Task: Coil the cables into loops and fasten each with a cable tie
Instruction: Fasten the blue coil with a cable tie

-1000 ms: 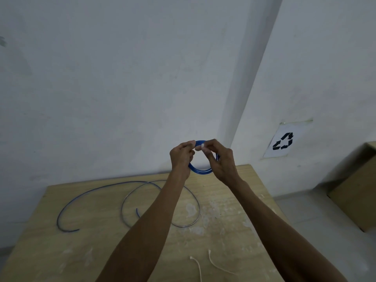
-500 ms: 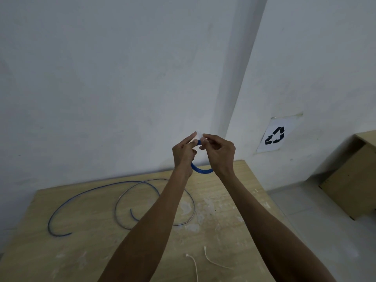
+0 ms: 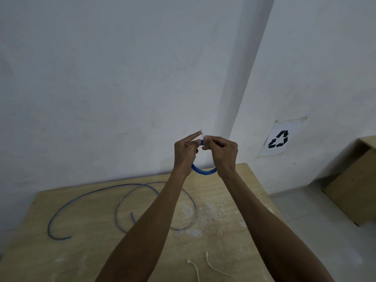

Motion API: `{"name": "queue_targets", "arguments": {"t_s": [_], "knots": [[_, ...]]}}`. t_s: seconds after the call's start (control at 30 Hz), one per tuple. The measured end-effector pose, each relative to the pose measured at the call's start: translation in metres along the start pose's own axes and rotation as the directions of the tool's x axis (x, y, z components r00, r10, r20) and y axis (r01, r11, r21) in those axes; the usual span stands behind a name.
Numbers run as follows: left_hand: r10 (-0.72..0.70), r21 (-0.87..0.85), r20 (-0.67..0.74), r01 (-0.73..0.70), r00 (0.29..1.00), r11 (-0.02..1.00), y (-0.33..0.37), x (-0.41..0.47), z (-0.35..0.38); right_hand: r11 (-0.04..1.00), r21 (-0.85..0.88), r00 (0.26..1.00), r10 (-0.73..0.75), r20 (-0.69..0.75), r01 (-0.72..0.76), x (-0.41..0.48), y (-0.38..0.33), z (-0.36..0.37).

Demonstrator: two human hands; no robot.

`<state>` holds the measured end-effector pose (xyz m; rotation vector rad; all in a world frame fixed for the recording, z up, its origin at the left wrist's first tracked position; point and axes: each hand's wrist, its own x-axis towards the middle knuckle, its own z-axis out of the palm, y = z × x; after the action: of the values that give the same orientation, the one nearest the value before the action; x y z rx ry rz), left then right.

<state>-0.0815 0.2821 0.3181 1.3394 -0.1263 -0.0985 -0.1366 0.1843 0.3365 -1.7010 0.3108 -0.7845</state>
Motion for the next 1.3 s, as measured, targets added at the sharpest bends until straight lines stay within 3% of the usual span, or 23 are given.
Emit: {"name": "queue_targets", "arguments": {"t_s": [0.57, 0.73, 1.03, 1.2, 1.3], "knots": [[0.199, 0.187, 0.084, -0.211, 0.976, 0.959, -0.012, 0.008, -0.009, 0.971, 0.077, 0.973, 0.229, -0.004, -0.228, 0.007, 0.0, 0.005], [0.265, 0.256, 0.089, -0.279, 0.96, 0.925, -0.02, 0.006, -0.007, 0.969, 0.106, 0.975, 0.224, -0.012, -0.221, 0.005, 0.003, 0.005], [0.271, 0.26, 0.034, -0.27, 0.962, 0.927, -0.024, -0.001, -0.005, 0.97, 0.165, 0.977, 0.196, -0.085, -0.181, 0.0, 0.002, 0.01], [0.27, 0.256, -0.035, -0.252, 0.962, 0.933, -0.017, 0.006, -0.016, 0.974, 0.175, 0.987, 0.13, 0.09, -0.144, -0.004, 0.004, 0.008], [0.265, 0.246, -0.013, -0.253, 0.964, 0.936, -0.016, 0.007, -0.02, 0.981, 0.153, 0.987, 0.104, 0.125, -0.123, -0.003, 0.007, 0.004]]}}
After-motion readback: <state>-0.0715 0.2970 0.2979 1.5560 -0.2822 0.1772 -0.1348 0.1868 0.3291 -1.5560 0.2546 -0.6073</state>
